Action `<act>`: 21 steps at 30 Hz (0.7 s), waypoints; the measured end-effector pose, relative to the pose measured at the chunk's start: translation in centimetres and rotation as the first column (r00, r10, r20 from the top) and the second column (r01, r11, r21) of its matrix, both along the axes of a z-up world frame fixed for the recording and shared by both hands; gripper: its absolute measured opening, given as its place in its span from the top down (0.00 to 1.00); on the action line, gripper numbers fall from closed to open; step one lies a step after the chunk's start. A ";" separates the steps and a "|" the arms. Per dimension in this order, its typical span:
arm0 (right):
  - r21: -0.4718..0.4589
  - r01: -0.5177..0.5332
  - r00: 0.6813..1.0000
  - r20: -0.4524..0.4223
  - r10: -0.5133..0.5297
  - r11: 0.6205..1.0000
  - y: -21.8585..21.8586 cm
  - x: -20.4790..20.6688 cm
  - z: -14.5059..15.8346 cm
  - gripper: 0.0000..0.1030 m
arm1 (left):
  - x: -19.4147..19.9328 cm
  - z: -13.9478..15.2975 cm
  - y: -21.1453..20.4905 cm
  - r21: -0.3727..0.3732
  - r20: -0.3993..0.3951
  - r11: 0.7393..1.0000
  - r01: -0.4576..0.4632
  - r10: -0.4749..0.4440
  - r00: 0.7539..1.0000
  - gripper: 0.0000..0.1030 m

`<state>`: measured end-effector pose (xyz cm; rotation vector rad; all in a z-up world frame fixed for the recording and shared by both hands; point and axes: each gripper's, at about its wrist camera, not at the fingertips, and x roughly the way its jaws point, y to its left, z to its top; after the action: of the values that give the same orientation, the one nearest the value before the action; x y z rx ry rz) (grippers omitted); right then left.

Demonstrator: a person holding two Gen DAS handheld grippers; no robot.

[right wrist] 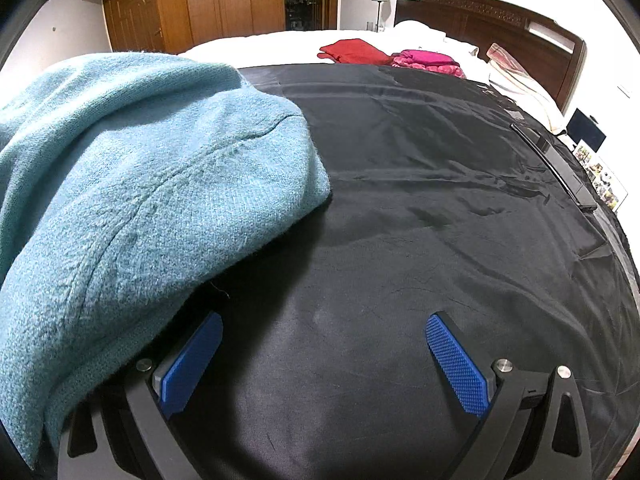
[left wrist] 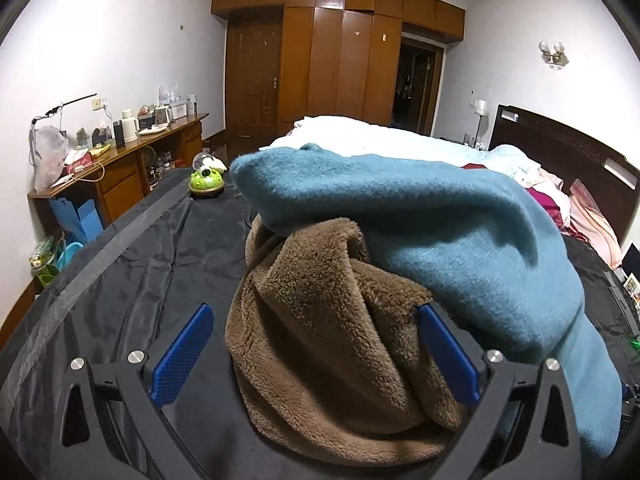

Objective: Fold clothes

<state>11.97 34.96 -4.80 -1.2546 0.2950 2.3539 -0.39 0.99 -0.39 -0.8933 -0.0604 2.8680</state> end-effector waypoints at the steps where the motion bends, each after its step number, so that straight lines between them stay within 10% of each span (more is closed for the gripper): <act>1: 0.000 0.000 1.000 0.000 0.000 1.000 0.0 0.0 0.0 0.00 | 0.0 0.0 0.0 -0.001 0.000 1.000 0.001 -0.001 1.000 0.00; 21: -0.041 0.077 0.997 -0.029 -0.078 0.996 2.4 1.8 0.1 0.00 | -0.5 -0.4 0.0 -0.010 0.036 1.000 0.012 -0.012 0.999 0.00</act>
<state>13.81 37.40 -4.67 -1.2043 0.3948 2.3131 -0.85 1.02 -0.77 -0.9434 -0.0443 2.8440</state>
